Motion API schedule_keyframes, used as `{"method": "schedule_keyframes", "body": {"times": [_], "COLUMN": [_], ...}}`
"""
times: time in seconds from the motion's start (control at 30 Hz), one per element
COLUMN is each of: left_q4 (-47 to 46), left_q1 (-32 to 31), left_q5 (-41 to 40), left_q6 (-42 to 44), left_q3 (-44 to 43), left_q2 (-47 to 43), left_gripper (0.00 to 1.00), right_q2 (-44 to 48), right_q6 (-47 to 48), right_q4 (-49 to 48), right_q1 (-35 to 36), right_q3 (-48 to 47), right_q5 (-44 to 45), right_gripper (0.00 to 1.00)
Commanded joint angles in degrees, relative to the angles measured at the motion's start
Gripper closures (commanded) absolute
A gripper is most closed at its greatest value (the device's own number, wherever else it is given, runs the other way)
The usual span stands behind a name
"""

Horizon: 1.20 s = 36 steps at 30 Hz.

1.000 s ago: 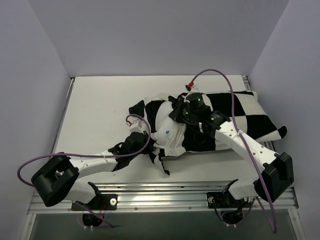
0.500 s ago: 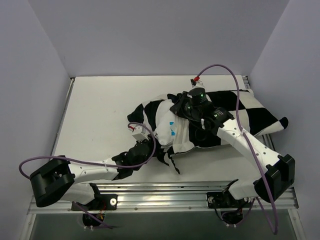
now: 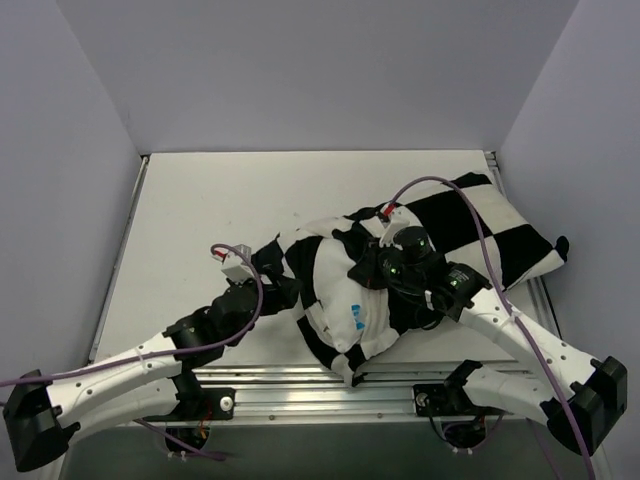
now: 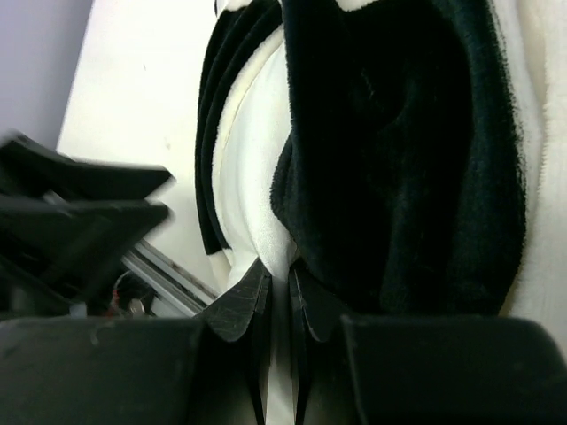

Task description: Remove the pillowcase from the pillow

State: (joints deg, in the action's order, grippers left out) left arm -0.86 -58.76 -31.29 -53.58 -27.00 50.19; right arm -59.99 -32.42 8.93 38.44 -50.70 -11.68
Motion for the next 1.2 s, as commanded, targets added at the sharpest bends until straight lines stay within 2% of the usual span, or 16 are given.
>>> {"method": "schedule_keyframes", "body": {"times": [0.0,0.13,0.33,0.5,0.73,0.77,0.8,0.97,1.07,1.13,1.17], "left_q4": [9.2,7.8,8.3,9.0,9.0,8.5,8.2,6.7,7.0,7.9,8.4], "left_q1": [3.6,9.5,10.4,11.0,14.8,15.7,17.2,20.3,21.8,23.4,24.2], "left_q5": [4.7,15.1,24.9,23.4,17.1,17.0,17.0,17.5,17.7,15.7,15.1], "left_q6": [6.5,13.4,22.5,24.5,25.8,25.9,25.8,25.8,25.5,24.1,23.3], "left_q3": [-6.1,-11.4,-23.8,-27.0,-26.7,-26.3,-25.5,-24.3,-24.2,-23.5,-22.8], "left_q2": [-4.0,0.5,16.8,24.8,27.9,28.0,28.4,31.4,34.3,35.1,34.9], "left_gripper": [0.18,0.18,0.18,0.23,0.45,0.49,0.57,0.75,0.9,0.97,0.98], "right_q2": [0.8,-0.7,-2.1,-2.7,-0.4,0.0,1.3,5.0,7.3,9.4,10.3], "right_q6": [3.8,4.6,6.2,6.9,8.3,8.3,8.1,6.8,5.5,5.1,4.7], "right_q4": [-1.9,-3.3,-3.8,-3.6,-0.6,0.5,0.9,3.3,5.3,6.7,7.9], "right_q1": [1.2,3.2,3.8,4.3,4.7,4.7,4.6,4.5,4.3,4.1,3.8], "right_q3": [4.2,6.1,5.7,5.0,5.1,5.2,5.3,5.7,5.2,4.2,3.9], "right_q5": [-3.1,-3.2,-0.6,1.0,3.0,3.9,4.4,6.6,8.2,10.3,10.9], "right_gripper": [1.0,1.0,1.0,1.0,1.0,1.0,1.0,1.0,1.0,1.0,1.0]}}
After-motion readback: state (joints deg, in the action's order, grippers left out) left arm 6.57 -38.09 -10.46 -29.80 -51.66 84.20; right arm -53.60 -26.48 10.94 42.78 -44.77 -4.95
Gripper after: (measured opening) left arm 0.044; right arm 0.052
